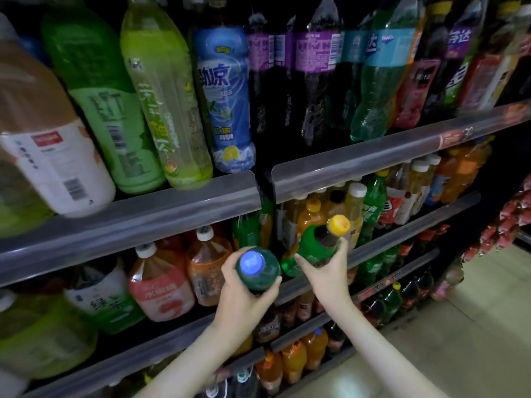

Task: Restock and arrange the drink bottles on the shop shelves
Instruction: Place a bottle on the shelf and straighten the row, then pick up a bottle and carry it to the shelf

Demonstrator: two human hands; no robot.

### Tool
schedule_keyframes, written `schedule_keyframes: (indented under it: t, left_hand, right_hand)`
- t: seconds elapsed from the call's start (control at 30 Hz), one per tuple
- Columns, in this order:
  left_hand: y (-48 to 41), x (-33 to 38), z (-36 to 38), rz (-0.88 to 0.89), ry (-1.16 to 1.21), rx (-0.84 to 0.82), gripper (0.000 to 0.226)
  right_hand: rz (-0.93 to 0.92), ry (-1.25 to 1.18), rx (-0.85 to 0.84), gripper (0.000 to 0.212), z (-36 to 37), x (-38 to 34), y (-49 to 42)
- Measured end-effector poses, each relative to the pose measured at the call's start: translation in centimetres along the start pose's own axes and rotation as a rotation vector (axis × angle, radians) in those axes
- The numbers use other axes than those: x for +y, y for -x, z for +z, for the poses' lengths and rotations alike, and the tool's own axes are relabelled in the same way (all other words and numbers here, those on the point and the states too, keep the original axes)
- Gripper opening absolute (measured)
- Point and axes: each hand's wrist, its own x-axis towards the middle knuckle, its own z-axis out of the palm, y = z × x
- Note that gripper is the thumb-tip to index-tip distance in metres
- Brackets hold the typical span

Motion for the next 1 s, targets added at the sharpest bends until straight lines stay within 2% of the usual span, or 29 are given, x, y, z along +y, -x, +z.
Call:
schedule_keyframes:
  t: [0.13,0.3,0.43,0.57,0.7,0.83,0.9,1.0]
  left_hand:
    - [0.1,1.1,-2.7,-0.043,-0.007,-0.002,0.066]
    - [0.2,2.5,-5.1,-0.104,-0.020,-0.017,0.072]
    - [0.3,3.0,-6.9,-0.133,-0.052,-0.133,0.070]
    - [-0.7,4.7,-8.5,-0.147,-0.087,-0.181,0.073]
    - [-2.0,6.8,-9.7,-0.113,-0.077,-0.244,0.073]
    - [-3.0,8.9,-10.2,-0.055,-0.041,-0.291,0.074]
    - [-3.6,10.2,-10.3,-0.019,-0.017,-0.300,0.072]
    - [-4.3,12.4,-10.7,0.026,0.028,-0.316,0.068]
  right_hand:
    - [0.005,0.079,-0.071,0.078,3.0,1.0,-1.0]
    - [0.029,0.211,-0.130,0.081,5.5,1.8,-2.2]
    - [-0.050,0.363,-0.240,0.087,6.6,1.7,-4.2]
    - [0.024,0.422,-0.268,0.095,6.4,1.7,-5.0]
    - [0.002,0.416,-0.239,0.084,5.5,1.1,-3.3]
    - [-0.086,0.316,-0.150,0.054,3.1,-4.9,0.6]
    - [-0.181,0.190,-0.236,0.041,1.8,-8.5,2.4]
    - [-0.260,0.056,-0.500,0.049,0.4,-13.2,4.7]
